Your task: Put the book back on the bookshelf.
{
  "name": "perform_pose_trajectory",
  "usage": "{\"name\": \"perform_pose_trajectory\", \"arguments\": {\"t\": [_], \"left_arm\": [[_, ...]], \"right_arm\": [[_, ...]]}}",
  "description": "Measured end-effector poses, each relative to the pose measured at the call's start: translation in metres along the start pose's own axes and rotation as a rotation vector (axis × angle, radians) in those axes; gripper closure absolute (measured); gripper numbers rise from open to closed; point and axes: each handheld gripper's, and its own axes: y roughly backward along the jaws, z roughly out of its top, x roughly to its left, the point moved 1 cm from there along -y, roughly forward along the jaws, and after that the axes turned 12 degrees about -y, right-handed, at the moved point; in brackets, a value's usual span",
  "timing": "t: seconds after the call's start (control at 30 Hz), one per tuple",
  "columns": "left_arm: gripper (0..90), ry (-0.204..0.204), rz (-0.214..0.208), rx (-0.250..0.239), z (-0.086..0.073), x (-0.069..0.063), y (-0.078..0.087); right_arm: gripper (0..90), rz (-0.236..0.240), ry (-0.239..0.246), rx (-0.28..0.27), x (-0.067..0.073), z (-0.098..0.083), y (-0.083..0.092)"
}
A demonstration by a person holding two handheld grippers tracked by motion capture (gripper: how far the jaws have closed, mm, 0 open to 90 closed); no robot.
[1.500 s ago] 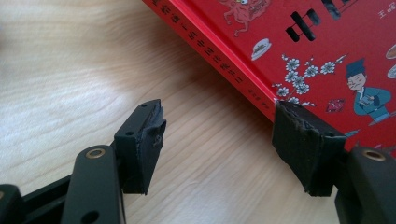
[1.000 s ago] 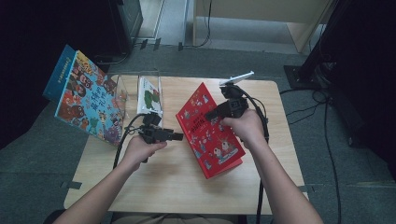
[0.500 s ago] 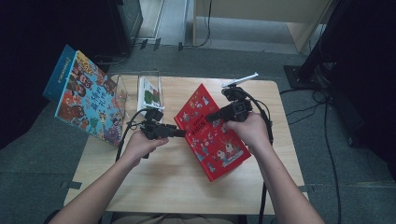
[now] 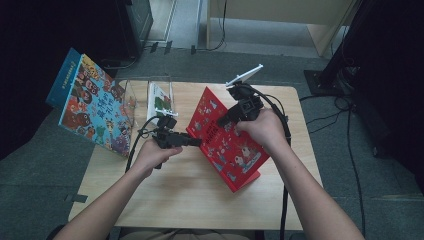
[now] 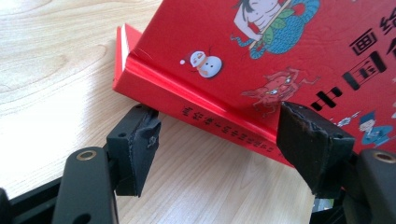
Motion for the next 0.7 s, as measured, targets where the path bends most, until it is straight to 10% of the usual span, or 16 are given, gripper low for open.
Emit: {"name": "perform_pose_trajectory", "arguments": {"t": [0.7], "left_arm": [[28.6, 0.032, -0.041, -0.014, -0.002, 0.001, -0.001]], "right_arm": [[88.2, -0.059, 0.054, 0.06, 0.018, 0.01, -0.001]]}}
